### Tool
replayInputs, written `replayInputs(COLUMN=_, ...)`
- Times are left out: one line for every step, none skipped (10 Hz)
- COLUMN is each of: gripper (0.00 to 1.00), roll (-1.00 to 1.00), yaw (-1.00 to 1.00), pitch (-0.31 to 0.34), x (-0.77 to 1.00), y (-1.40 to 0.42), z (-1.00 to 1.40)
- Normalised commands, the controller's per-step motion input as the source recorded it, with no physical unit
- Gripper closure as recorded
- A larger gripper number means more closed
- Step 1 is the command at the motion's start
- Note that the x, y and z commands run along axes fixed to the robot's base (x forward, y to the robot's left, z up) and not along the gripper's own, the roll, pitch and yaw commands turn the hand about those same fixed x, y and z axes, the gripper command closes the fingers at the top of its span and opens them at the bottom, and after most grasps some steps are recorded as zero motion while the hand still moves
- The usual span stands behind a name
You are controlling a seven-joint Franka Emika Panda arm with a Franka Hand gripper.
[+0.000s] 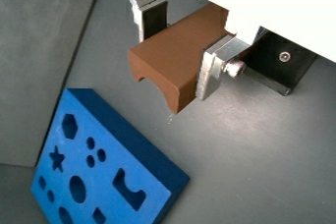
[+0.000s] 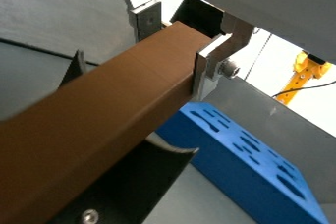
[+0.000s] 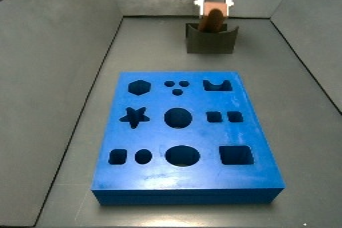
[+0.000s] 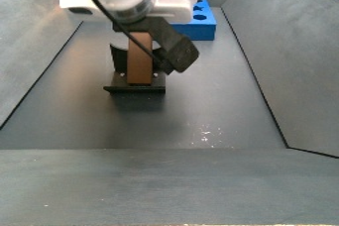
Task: Pick up the arch object. Move up. Place the arch object on the fixture. Regrasp the arch object. Rotate the arch object. Move to above the board. Insert the arch object.
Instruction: Place the arch object on the fixture, then regrasp the arch object.
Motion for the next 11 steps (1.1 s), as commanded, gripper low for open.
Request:
replayInputs(gripper=1.00, roll=-0.08, yaw=0.00, pitch=-0.107, x=0.07, y=0.05, z=-0.40)
replayInputs(gripper=1.00, roll=-0.08, yaw=0.02, pitch=-0.103, x=0.06, y=0.03, z=-0.32)
replayInputs(gripper=1.00, roll=-0.07, yaw=0.03, pitch=-0.093, x=0.06, y=0.03, z=-0.27)
replayInputs(gripper=1.00, roll=-0.05, yaw=0.04, pitch=-0.073, x=0.05, y=0.04, z=-0.20)
replayInputs(gripper=1.00, roll=-0.05, yaw=0.03, pitch=-0.070, x=0.05, y=0.05, z=-0.18)
replayInputs(gripper=1.00, roll=-0.04, yaw=0.03, pitch=-0.067, x=0.05, y=0.05, z=-0.18)
replayInputs(gripper=1.00, roll=-0.04, yaw=0.03, pitch=-0.065, x=0.05, y=0.05, z=-0.18)
replayInputs(gripper=0.00, roll=0.00, yaw=0.00, pitch=0.000, x=0.00, y=0.00, z=0.00)
replayInputs(gripper=0.00, roll=-0.01, yaw=0.00, pitch=0.012, x=0.00, y=0.00, z=1.00)
replayInputs(gripper=0.00, roll=0.00, yaw=0.01, pitch=0.015, x=-0.01, y=0.00, z=1.00)
replayInputs(gripper=0.00, roll=0.01, yaw=0.01, pitch=0.025, x=-0.02, y=0.01, z=1.00)
